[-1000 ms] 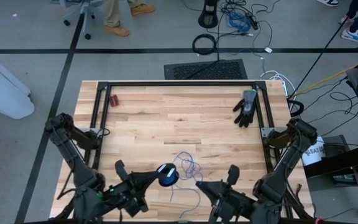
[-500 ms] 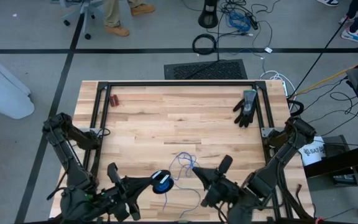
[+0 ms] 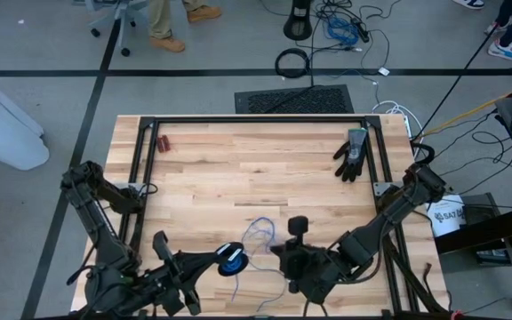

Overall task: Coil cords
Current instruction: Uncoil the blue wire from the spool

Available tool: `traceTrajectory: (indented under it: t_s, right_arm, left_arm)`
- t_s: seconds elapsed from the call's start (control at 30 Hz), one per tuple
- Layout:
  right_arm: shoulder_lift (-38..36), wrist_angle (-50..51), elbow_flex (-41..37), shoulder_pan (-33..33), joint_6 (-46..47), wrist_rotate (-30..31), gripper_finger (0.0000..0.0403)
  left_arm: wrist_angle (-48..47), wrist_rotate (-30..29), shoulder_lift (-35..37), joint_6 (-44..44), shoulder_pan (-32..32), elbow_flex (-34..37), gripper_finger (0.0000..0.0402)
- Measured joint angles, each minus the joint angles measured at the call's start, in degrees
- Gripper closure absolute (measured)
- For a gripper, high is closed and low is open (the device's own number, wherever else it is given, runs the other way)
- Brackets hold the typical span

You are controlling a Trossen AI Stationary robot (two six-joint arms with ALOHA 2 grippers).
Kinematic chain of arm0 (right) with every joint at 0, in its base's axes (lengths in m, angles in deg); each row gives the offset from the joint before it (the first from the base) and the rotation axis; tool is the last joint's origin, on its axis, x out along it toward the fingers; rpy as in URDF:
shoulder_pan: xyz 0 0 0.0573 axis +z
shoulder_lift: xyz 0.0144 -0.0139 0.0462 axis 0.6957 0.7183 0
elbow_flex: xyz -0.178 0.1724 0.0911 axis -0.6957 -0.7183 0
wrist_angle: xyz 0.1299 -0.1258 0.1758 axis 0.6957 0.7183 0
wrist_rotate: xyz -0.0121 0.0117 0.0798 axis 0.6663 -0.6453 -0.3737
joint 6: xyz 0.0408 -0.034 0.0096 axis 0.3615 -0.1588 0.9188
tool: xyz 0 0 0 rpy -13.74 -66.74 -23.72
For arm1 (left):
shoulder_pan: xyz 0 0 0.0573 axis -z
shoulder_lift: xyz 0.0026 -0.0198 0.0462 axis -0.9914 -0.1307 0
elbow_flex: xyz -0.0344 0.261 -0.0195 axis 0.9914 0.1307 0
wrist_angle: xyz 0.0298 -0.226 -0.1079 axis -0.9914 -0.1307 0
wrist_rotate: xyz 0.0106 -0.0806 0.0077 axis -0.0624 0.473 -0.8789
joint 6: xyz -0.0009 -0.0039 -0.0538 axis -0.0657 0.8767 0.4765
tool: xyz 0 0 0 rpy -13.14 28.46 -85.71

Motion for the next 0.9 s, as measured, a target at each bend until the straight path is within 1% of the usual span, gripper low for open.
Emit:
traceTrajectory:
  t_s: [0.17, 0.4, 0.47, 0.57, 0.67, 0.77, 0.9]
  right_arm:
    - [0.0, -0.3, 0.0, 1.5, -1.1, 0.5, 0.0357]
    - [0.0, -0.2, 0.0, 2.9, -3.4, 6.1, 0.0283]
    - [0.0, -1.3, 0.0, 2.8, -3.8, 8.7, 0.0265]
    - [0.0, -8.6, 0.0, 2.5, -5.4, 12.4, 0.0247]
    - [0.0, -19.3, 0.0, 1.9, -11.3, 11.7, 0.0239]
    - [0.7, -28.3, 0.0, 1.9, -18.0, 11.7, 0.0240]
    - [3.0, -33.9, 0.0, 1.5, -22.5, 10.3, 0.0246]
  left_arm:
    - [-0.2, -0.4, 0.0, 0.3, -1.1, 0.0, 0.0402]
    - [-0.3, -1.3, 0.0, 0.5, -2.5, 0.0, 0.0402]
    - [-0.3, -1.3, 0.0, 0.5, -2.8, 0.0, 0.0401]
    - [-0.7, -1.4, 0.0, 1.2, -3.4, 0.0, 0.0401]
    - [-2.4, -1.6, 0.0, 3.0, -4.0, 0.0, 0.0402]
    - [-3.0, -2.0, 0.0, 3.5, -4.3, 0.1, 0.0401]
    - [-3.6, -2.1, 0.1, 3.9, -4.7, 0.1, 0.0401]
